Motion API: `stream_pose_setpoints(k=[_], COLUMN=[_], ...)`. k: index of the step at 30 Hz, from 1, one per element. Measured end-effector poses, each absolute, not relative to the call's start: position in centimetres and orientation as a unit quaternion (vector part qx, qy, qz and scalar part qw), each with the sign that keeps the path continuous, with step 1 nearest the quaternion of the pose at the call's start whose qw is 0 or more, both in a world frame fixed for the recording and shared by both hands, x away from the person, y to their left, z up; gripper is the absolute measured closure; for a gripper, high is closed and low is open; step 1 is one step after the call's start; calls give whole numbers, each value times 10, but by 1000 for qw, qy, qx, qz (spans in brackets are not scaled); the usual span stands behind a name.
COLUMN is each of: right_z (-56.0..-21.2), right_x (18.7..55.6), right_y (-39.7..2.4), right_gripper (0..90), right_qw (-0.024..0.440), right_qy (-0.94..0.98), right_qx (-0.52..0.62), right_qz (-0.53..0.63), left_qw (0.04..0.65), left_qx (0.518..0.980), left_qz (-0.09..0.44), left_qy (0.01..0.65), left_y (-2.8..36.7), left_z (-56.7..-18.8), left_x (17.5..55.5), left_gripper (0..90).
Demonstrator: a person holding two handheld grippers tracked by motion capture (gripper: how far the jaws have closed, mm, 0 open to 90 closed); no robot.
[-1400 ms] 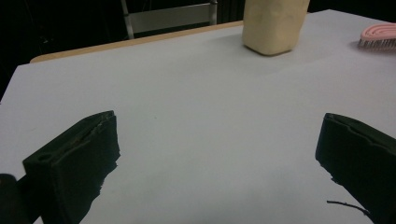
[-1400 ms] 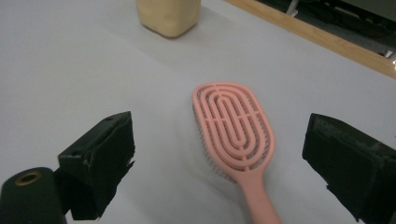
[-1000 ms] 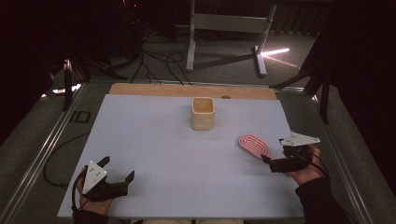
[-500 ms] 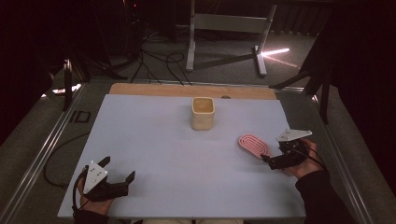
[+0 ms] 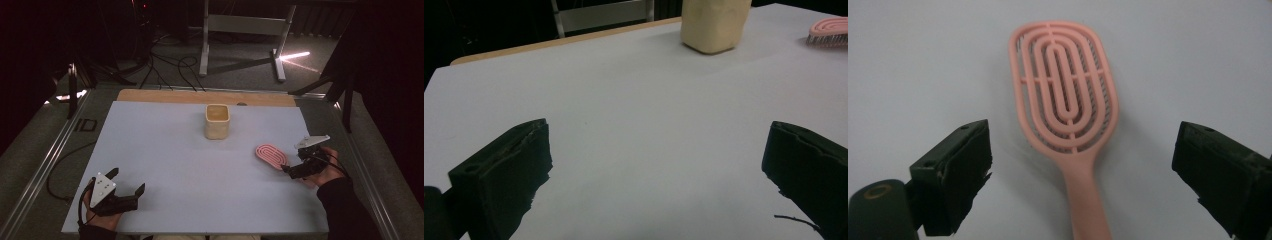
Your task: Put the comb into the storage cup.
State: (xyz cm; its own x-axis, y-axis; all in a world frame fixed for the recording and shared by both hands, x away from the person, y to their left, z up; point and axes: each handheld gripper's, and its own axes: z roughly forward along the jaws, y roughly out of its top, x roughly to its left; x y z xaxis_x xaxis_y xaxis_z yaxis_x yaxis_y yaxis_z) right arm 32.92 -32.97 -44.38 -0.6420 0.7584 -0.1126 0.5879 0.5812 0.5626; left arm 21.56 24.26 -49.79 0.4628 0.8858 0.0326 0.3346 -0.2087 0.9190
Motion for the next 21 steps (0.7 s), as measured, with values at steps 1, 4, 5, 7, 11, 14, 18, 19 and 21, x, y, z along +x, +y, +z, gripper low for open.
stream_pose_setpoints(k=[1,4,5,7,11,14,18,19,21], right_z=[-445,-448,-450,-452,-456,-460,-464,-465,-466], right_x=[330,333,334,335,339,341,343,344,345], right_y=[-330,-331,-331,-331,-331,-330,-329,-329,-329], right_gripper=[89,90,89,90,90,90,91,91,91], right_qw=[170,164,163,158,151,145,141,139,136], right_qy=[874,877,879,880,884,888,891,892,892], right_qx=[386,385,386,388,387,385,384,385,387], right_qz=[242,234,229,223,215,206,196,194,193], left_qw=[464,464,464,463,463,463,463,463,462], left_qx=[718,718,719,719,719,720,720,720,721], left_qz=[297,297,297,296,296,296,296,296,296], left_qy=[425,425,425,424,424,424,424,424,423], left_y=[243,243,243,243,242,242,242,242,242], left_z=[-498,-498,-498,-498,-498,-498,-498,-498,-499], left_x=[216,216,216,216,216,216,216,216,216], left_gripper=[2,2,2,2,2,2,2,2,2])
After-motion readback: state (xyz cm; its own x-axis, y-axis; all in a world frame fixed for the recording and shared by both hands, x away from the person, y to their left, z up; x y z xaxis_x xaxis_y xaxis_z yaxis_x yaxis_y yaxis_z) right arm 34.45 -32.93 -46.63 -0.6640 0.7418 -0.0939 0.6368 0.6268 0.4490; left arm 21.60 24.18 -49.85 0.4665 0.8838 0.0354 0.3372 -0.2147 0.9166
